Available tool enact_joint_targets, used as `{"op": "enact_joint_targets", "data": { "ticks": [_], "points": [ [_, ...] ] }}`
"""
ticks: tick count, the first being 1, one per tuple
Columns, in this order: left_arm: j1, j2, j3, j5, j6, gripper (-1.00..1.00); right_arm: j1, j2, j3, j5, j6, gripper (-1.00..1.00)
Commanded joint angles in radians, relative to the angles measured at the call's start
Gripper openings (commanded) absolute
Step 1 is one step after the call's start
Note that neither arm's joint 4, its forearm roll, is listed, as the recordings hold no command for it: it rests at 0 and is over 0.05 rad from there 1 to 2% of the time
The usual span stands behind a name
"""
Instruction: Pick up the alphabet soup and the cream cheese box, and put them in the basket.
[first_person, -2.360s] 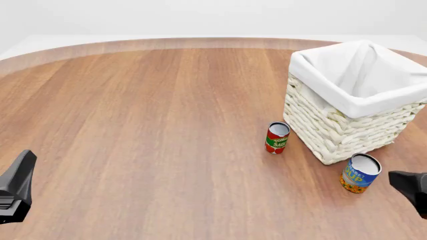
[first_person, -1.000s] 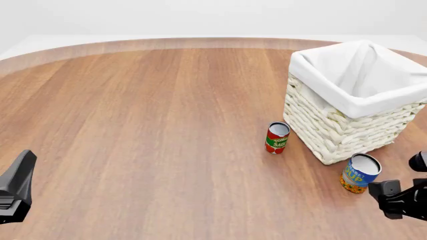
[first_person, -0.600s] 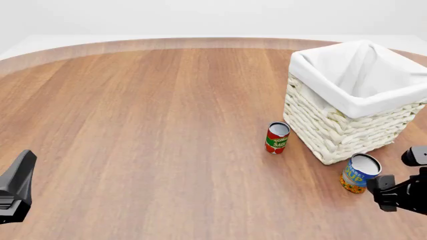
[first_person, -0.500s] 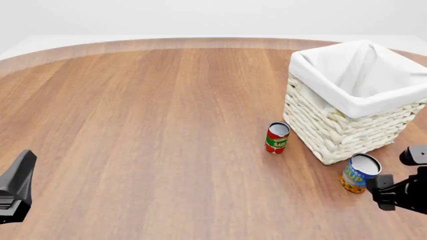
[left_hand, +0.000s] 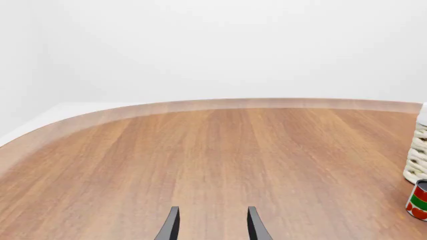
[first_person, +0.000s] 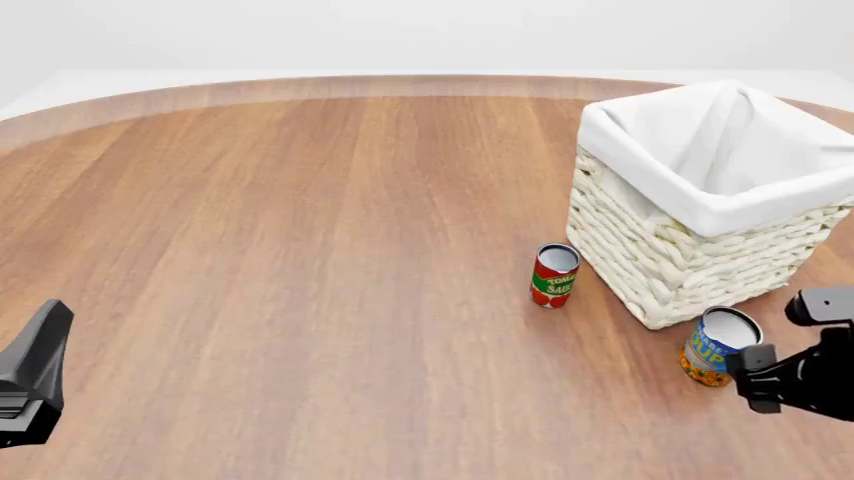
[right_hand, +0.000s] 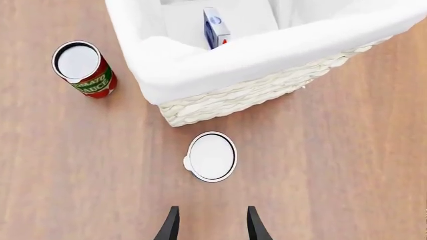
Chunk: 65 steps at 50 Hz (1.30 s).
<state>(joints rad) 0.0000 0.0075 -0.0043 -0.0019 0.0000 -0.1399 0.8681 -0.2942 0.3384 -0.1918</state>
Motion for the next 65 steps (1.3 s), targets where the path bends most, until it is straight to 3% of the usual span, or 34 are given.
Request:
{"op": "enact_joint_targets", "data": {
  "ticks": [1,48,50,52,65],
  "points": [
    [0.0,0.0,0.0,0.0,0.0,1.0,0.005,0.041,0.021,-0.052,-0.001,1.0],
    [0.0,0.0,0.0,0.0,0.0,1.0,-0.002,0.213,-0.025,-0.158,-0.044,1.0],
    [0.0,0.0,0.0,0.0,0.0,1.0,-0.003,0.19,-0.061,-0.099,-0.046,1.0],
    [0.0,0.0,0.0,0.0,0.0,1.0,-0.003,0.225,-0.032,-0.162,-0.048,1.0],
    [0.0,0.0,0.0,0.0,0.0,1.0,0.001,0.271,-0.041,-0.195,-0.049,1.0]
  ]
}}
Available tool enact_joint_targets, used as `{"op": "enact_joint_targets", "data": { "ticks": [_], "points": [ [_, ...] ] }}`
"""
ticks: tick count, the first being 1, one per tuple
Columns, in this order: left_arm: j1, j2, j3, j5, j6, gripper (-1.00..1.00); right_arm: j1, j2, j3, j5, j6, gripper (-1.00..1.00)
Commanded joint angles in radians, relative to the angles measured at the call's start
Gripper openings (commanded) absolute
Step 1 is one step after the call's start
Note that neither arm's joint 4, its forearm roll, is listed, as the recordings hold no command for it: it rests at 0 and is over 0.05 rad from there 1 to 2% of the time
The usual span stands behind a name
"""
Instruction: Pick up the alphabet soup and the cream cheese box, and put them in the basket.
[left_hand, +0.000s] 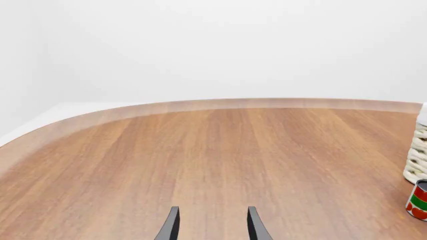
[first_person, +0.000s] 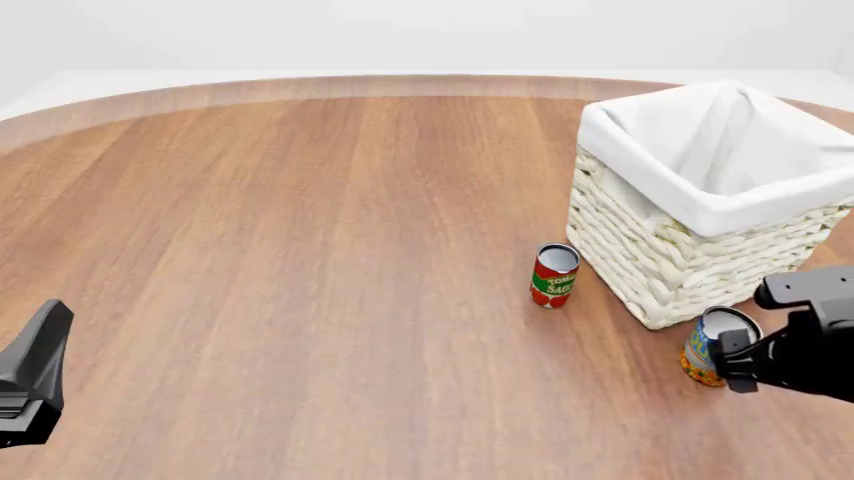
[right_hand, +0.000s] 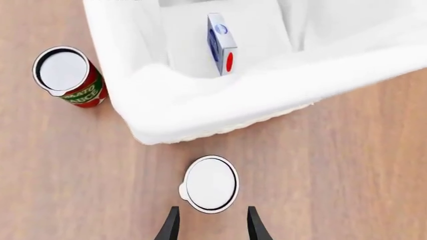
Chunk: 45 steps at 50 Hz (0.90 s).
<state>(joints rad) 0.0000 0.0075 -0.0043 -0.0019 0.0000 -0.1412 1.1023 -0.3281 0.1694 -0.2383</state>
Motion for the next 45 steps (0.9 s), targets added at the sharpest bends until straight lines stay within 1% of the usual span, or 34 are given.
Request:
{"op": "enact_joint_targets", "data": {
  "ticks": [1,7,26,40,41,42,45],
  "points": [
    [0.0,0.0,0.0,0.0,0.0,1.0,0.002,0.043,-0.007,-0.03,-0.005,1.0],
    [0.0,0.0,0.0,0.0,0.0,1.0,0.005,0.056,-0.02,-0.031,-0.006,1.0],
    [0.0,0.0,0.0,0.0,0.0,1.0,0.021,0.132,0.008,-0.117,-0.001,1.0],
    [0.0,0.0,0.0,0.0,0.0,1.0,0.007,0.207,-0.001,-0.172,-0.014,1.0],
    [0.0,0.0,0.0,0.0,0.0,1.0,0.006,0.164,-0.033,-0.096,-0.014,1.0],
    [0.0,0.0,0.0,0.0,0.0,1.0,0.003,0.207,-0.008,-0.162,-0.018,1.0],
    [0.0,0.0,0.0,0.0,0.0,1.0,-0.002,0.234,-0.004,-0.19,-0.017,1.0]
  ]
}}
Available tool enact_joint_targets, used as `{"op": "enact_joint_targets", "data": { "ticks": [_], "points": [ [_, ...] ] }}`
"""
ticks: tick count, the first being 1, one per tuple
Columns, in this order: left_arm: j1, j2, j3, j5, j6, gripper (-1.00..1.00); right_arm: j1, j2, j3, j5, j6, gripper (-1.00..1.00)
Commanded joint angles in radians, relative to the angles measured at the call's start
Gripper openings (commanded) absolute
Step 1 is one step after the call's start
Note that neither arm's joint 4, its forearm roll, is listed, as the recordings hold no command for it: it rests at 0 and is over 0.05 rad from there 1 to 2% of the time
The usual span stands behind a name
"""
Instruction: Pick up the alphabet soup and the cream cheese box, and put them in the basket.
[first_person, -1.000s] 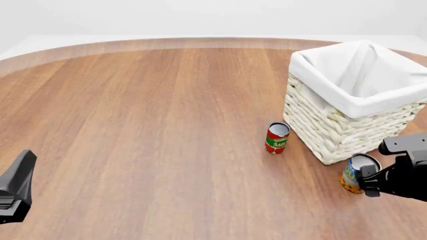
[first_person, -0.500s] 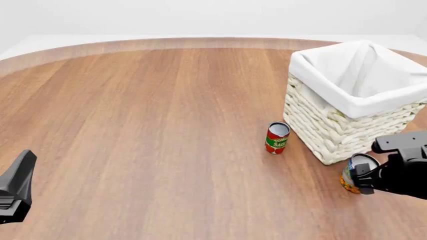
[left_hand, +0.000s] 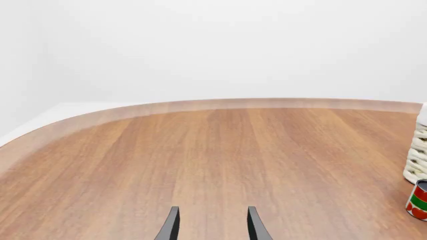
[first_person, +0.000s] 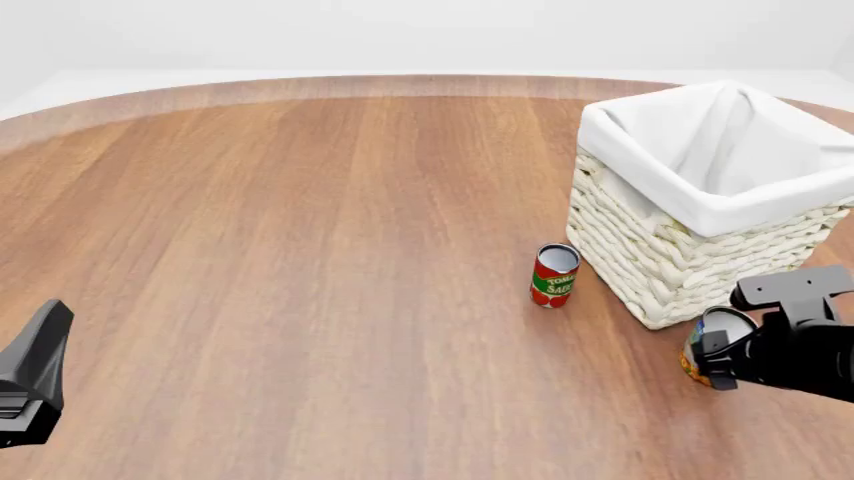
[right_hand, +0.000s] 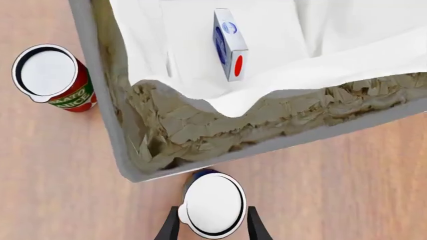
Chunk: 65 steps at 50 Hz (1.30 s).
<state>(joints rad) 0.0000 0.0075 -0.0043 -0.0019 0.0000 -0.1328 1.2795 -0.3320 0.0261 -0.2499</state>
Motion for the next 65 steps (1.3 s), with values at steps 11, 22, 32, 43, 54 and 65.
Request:
{"op": "enact_joint_targets", "data": {
  "ticks": [11,22,32,43,54,65],
  "points": [
    [0.0,0.0,0.0,0.0,0.0,1.0,-0.003,0.048,0.021,-0.06,0.002,-1.0],
    [0.0,0.0,0.0,0.0,0.0,1.0,0.005,-0.03,0.013,0.019,0.007,-1.0],
    [0.0,0.0,0.0,0.0,0.0,1.0,0.01,-0.103,0.026,0.063,0.011,-1.0],
    [0.0,0.0,0.0,0.0,0.0,1.0,0.007,-0.267,-0.019,0.244,0.005,-1.0],
    [0.0,0.0,0.0,0.0,0.0,1.0,-0.011,-0.346,-0.064,0.37,-0.039,-1.0],
    [0.0,0.0,0.0,0.0,0.0,1.0,-0.047,-0.383,-0.139,0.485,-0.097,-1.0]
  ]
}}
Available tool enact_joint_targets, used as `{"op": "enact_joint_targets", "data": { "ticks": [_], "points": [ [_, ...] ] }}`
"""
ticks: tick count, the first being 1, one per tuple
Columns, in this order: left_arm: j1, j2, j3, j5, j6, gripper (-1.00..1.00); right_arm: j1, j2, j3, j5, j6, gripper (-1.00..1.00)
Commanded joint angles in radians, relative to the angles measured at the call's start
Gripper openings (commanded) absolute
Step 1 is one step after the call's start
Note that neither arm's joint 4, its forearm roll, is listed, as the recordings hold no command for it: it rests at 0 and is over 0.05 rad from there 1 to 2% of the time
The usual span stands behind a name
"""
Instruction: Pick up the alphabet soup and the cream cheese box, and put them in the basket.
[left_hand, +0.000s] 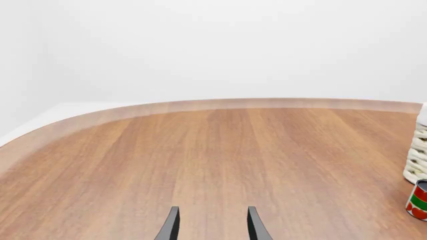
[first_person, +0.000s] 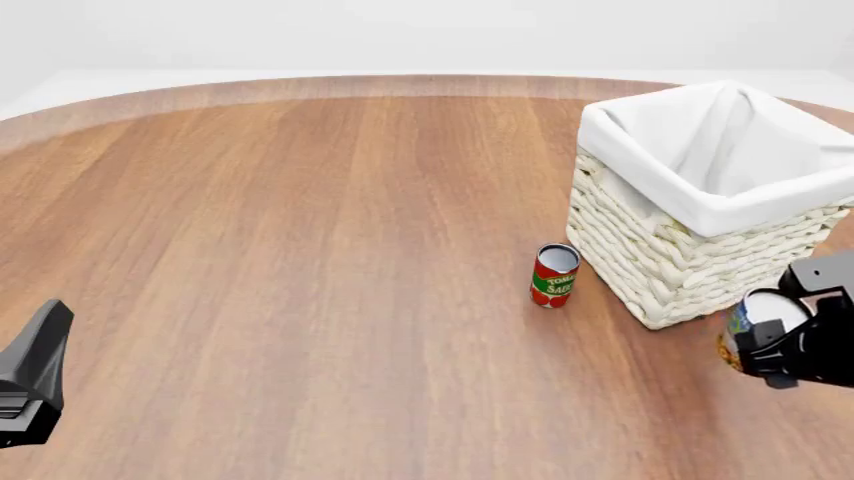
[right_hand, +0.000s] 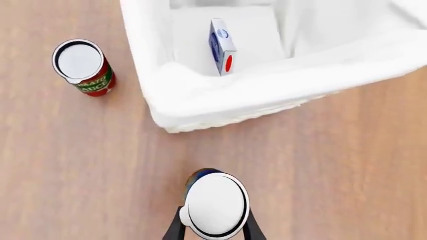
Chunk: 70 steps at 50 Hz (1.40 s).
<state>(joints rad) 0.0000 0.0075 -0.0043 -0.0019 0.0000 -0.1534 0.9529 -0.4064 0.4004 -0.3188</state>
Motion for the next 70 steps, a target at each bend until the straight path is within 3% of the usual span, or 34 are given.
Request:
{"op": "enact_joint_targets", "data": {
  "ticks": [1,7,9,13,29,56,58,59,60,66,70],
  "points": [
    [0.0,0.0,0.0,0.0,0.0,1.0,-0.028,-0.069,-0.081,0.138,-0.035,-1.0],
    [0.0,0.0,0.0,0.0,0.0,1.0,-0.05,-0.078,-0.122,0.189,-0.075,-1.0],
    [0.0,0.0,0.0,0.0,0.0,1.0,-0.052,-0.107,-0.193,0.285,-0.084,-1.0],
    [0.0,0.0,0.0,0.0,0.0,1.0,-0.061,-0.094,-0.171,0.251,-0.097,-1.0],
    [0.0,0.0,0.0,0.0,0.0,1.0,-0.037,-0.173,-0.284,0.401,-0.089,-1.0],
    [0.0,0.0,0.0,0.0,0.0,1.0,-0.03,-0.152,-0.475,0.492,-0.11,-1.0],
    [0.0,0.0,0.0,0.0,0.0,1.0,-0.031,-0.14,-0.549,0.549,-0.113,-1.0],
    [0.0,0.0,0.0,0.0,0.0,1.0,-0.032,-0.143,-0.51,0.51,-0.113,-1.0],
    [0.0,0.0,0.0,0.0,0.0,1.0,-0.029,-0.14,-0.561,0.555,-0.112,-1.0],
    [0.0,0.0,0.0,0.0,0.0,1.0,-0.026,-0.132,-0.548,0.521,-0.118,-1.0],
    [0.0,0.0,0.0,0.0,0.0,1.0,-0.026,-0.114,-0.637,0.582,-0.119,-1.0]
  ]
}}
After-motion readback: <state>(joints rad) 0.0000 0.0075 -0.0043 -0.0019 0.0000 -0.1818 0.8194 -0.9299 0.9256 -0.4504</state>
